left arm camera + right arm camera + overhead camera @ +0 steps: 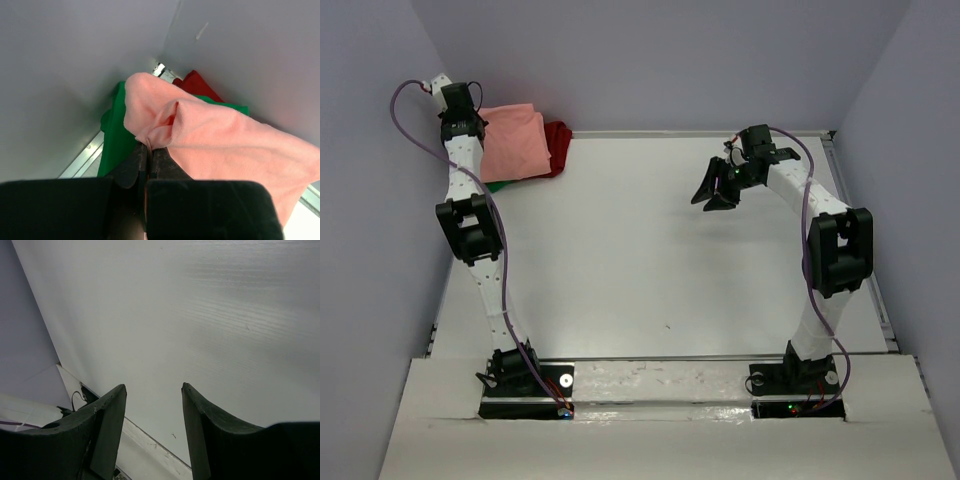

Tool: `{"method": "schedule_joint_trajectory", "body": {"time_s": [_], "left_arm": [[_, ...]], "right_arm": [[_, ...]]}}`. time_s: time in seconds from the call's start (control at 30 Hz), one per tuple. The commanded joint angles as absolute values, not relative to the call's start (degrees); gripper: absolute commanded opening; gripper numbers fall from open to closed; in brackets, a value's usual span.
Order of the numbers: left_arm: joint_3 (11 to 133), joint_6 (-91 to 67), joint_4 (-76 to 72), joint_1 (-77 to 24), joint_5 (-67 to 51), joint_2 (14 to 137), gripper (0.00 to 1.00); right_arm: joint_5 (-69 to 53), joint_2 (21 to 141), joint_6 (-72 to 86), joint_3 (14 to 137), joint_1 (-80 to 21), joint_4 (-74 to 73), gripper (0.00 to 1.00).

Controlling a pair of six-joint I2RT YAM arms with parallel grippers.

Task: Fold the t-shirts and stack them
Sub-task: Put the neatly folded tshirt into the corner of the board with the left arm

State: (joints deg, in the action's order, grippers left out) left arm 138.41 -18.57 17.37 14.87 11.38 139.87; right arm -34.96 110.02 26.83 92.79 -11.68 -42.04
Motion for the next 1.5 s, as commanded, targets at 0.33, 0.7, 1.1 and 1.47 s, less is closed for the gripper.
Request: {"method": "schedule_joint_trajectory", "body": {"time_s": [0.33,0.7,1.1,1.47], "left_arm": [[137.81,-20.39,14.24,16.17,14.24,138.52,0.85],[136.15,-18.46,16.08,14.77,11.35,132.46,0.99],[115.42,-18.45,27.68,4.14,14.85,113.05,0.99],[85.89,-25.31,32.17,-4.04,15.55,86.24,0.99]], "right_arm": [[-35.77,108.46,27.07,91.50,-12.66,-41.49,0.54],[-36.21,109.25,27.33,92.46,-13.18,-40.96,0.54],[-34.37,108.72,23.82,95.01,-13.71,-41.92,0.54],[-28.66,100.29,20.65,91.24,-13.71,-45.18,0.55]]}}
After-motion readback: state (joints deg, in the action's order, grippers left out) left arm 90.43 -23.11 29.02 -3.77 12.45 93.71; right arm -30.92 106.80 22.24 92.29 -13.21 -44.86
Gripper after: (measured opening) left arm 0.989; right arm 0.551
